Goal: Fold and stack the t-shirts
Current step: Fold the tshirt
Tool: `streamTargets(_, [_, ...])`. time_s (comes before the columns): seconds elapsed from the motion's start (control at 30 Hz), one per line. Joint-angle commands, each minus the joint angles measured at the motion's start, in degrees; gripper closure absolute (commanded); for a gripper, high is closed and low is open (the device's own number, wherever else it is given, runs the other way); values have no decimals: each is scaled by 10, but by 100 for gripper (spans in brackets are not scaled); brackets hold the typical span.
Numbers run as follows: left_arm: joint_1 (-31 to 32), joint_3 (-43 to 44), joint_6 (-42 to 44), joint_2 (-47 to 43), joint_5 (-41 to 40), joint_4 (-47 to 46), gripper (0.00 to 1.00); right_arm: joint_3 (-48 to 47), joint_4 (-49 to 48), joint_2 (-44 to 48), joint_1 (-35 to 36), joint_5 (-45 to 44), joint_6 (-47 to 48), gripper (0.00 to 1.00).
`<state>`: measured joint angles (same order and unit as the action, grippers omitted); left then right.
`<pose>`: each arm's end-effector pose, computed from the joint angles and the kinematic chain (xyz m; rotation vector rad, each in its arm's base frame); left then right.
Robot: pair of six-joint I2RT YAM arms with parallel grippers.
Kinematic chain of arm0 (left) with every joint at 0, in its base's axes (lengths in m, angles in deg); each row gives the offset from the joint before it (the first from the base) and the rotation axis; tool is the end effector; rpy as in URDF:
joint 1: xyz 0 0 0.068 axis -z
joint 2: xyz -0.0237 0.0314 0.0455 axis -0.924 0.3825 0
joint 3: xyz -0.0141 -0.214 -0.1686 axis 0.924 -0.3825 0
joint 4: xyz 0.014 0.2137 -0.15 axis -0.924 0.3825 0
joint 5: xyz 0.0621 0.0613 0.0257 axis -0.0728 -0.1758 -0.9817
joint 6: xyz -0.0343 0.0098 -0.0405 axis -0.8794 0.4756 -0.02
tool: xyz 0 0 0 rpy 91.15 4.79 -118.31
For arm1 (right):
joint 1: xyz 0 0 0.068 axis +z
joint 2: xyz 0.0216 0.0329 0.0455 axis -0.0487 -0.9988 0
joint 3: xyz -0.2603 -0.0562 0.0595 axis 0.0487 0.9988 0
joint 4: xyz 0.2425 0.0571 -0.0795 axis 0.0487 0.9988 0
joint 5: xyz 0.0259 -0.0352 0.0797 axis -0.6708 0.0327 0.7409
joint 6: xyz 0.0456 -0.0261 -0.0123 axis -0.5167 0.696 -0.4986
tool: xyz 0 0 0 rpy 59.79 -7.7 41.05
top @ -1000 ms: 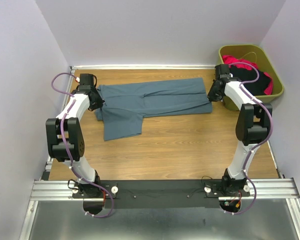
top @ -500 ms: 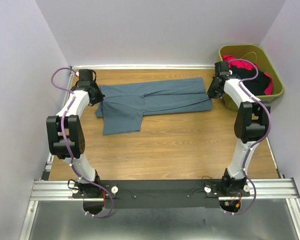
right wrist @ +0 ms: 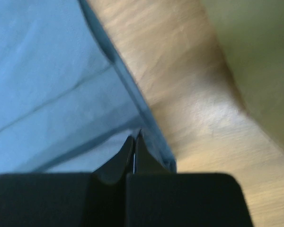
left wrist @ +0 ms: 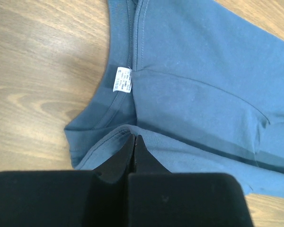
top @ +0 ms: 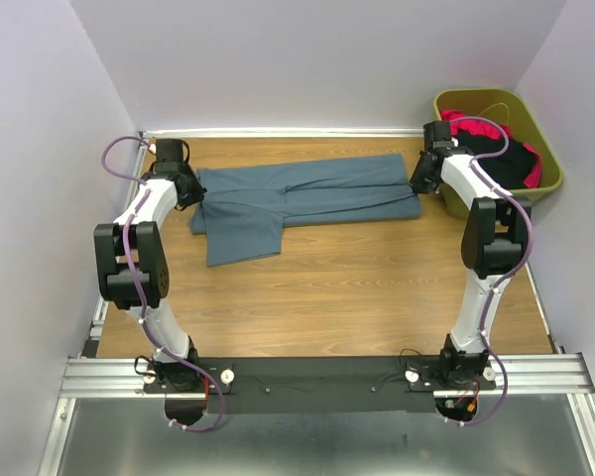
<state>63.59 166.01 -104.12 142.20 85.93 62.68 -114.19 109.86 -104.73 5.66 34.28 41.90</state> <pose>0.3931 0.0257 0.2321 -0.6978 2.3538 -0.2420 0.4494 0.0177 0.2152 0.5582 2.5107 0.0112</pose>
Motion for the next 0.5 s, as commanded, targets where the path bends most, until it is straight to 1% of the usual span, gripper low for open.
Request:
streamTargets(0.0, [-6,-6,5,22,0,-32,100,-16,-18,-23,-5,-10,5,99])
streamTargets(0.23, [-6,-23,-3,31,-3,-58,100,-15,-38,-30,-5,-5,7,99])
streamTargets(0.47, [-6,-27,-7,5,-15,-66,100,-20,-48,-20,-6,1,8,99])
